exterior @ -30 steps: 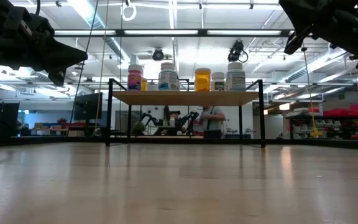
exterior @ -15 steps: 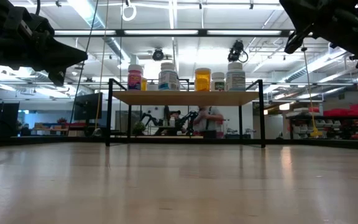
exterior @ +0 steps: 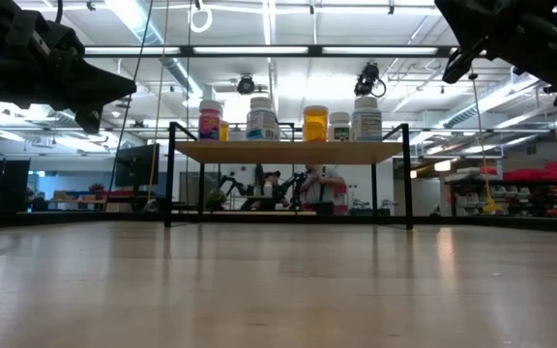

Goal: Pick and place medicine bottles onto shelf by color
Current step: Return to Home Position

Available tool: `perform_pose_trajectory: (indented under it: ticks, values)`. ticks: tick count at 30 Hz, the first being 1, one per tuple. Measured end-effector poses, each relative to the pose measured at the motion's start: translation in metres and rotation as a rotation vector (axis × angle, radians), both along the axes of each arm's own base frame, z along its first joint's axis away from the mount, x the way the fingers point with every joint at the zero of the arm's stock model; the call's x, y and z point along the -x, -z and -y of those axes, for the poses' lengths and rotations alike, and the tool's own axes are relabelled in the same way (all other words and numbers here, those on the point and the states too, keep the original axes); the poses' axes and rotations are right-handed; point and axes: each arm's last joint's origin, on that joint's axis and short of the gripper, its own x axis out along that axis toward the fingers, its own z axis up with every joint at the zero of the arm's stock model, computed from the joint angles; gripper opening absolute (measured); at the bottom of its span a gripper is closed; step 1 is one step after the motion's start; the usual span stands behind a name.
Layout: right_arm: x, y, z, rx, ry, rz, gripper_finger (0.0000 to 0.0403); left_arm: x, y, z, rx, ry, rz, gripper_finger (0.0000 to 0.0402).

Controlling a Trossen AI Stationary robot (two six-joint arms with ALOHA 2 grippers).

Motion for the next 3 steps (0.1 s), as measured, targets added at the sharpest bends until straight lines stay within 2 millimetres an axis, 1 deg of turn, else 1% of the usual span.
perform_pose_trajectory:
  ticks: [3]
  values:
    - [0.0000,0.0000,0.0000,0.000,0.000,0.000,0.0028,0.0000,0.0000,0.0000,0.000,0.000,0.000,0.0036]
